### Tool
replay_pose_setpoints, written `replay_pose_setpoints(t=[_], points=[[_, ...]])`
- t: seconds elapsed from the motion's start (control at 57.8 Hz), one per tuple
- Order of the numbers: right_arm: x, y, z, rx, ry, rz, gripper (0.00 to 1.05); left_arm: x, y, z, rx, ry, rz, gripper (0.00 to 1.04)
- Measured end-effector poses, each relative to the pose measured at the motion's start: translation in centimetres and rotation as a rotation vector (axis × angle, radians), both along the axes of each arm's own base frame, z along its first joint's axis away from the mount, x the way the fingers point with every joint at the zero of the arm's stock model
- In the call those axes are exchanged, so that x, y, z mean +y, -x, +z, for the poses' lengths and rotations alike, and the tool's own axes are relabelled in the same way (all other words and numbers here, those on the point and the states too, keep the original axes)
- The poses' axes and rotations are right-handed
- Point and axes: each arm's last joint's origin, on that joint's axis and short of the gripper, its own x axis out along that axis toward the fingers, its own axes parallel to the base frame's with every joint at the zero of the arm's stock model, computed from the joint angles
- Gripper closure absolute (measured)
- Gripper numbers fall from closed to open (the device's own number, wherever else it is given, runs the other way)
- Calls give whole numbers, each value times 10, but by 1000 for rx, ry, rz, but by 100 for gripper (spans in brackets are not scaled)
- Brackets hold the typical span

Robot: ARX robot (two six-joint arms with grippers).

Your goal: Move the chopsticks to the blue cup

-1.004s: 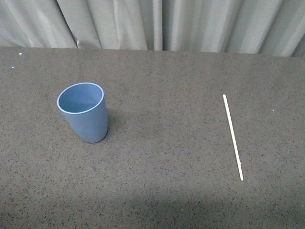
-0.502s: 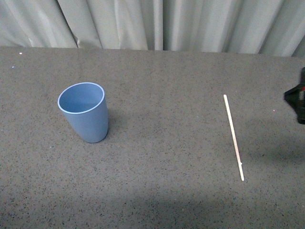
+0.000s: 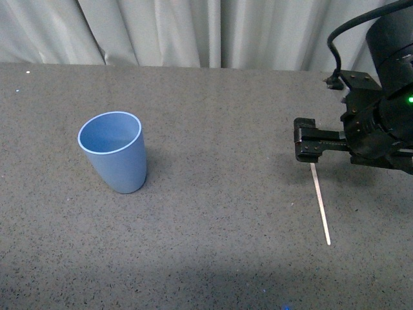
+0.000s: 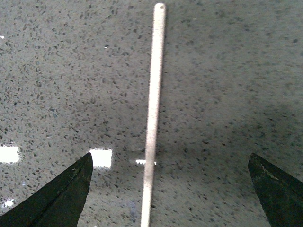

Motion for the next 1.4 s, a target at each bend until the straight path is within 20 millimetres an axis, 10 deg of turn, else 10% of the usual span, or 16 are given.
replay_pose_setpoints(t=[0.208, 0.814, 1.022, 1.195, 1.403], points=[[14, -16, -8, 48, 34, 8, 11, 0, 0, 0, 0, 0, 0, 7], [18, -22, -17, 111, 82, -7, 97, 0, 0, 0, 0, 0, 0, 7], [17, -16, -14, 71, 34, -10, 104, 0, 0, 0, 0, 0, 0, 7], [27, -4, 17, -169, -44, 55, 104, 0, 0, 0, 0, 0, 0, 7], [67, 12, 102, -635, -304, 290, 104, 0, 0, 0, 0, 0, 0, 7]])
